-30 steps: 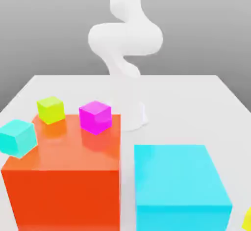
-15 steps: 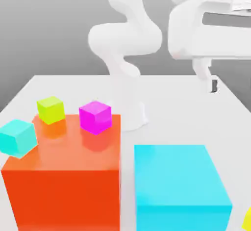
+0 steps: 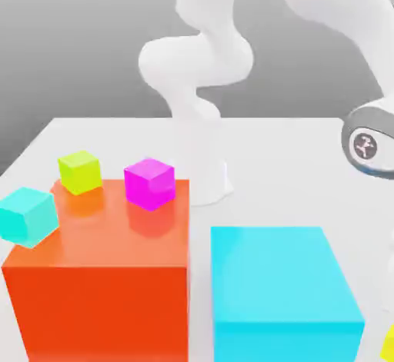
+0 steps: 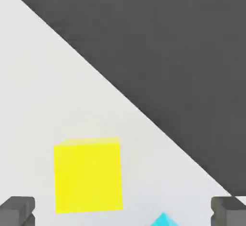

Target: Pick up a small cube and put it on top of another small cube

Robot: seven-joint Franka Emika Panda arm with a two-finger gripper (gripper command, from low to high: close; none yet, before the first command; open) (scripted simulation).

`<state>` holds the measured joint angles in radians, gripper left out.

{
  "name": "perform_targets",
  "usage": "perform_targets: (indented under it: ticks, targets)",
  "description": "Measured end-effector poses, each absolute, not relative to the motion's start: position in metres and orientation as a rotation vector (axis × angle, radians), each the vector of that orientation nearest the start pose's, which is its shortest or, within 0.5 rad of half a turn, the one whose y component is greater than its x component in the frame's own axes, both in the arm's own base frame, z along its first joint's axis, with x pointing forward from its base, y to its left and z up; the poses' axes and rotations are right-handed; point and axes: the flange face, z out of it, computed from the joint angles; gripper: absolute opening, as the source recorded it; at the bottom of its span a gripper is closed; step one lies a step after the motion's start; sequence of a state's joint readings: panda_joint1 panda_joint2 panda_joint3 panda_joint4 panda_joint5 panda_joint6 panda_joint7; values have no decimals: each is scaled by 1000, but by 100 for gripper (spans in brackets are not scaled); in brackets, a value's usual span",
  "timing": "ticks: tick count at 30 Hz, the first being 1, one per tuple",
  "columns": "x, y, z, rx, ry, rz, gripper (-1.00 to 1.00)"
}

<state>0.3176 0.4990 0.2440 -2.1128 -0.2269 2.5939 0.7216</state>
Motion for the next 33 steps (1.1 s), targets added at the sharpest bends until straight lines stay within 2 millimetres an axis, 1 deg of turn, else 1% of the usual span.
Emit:
perform_targets:
  ticks: [2, 3, 8, 9, 10, 11, 14, 16, 20, 23, 25, 28, 33]
  targets:
    - [484, 313, 149, -3141, -14, -2, 0]
    - [483, 313, 137, -3141, -16, -1, -100]
    - [483, 313, 137, -3140, -16, 0, -100]
    - [483, 313, 131, -3141, -17, 0, -100]
    - [483, 314, 136, -3141, -17, 0, -100]
    - [483, 314, 147, -3141, -17, 1, -100]
    - [484, 311, 189, -3142, -10, 0, -100]
    - [491, 288, 214, -3157, 72, -11, -100]
    - [502, 227, 262, -3175, 287, -33, -100]
    - [503, 181, 297, -3172, 459, -44, -100]
    - [502, 143, 318, -3156, 600, -47, -100]
    - [492, 94, 349, -3121, 786, -48, -100]
    - [460, 36, 393, -3040, 1035, -42, -100]
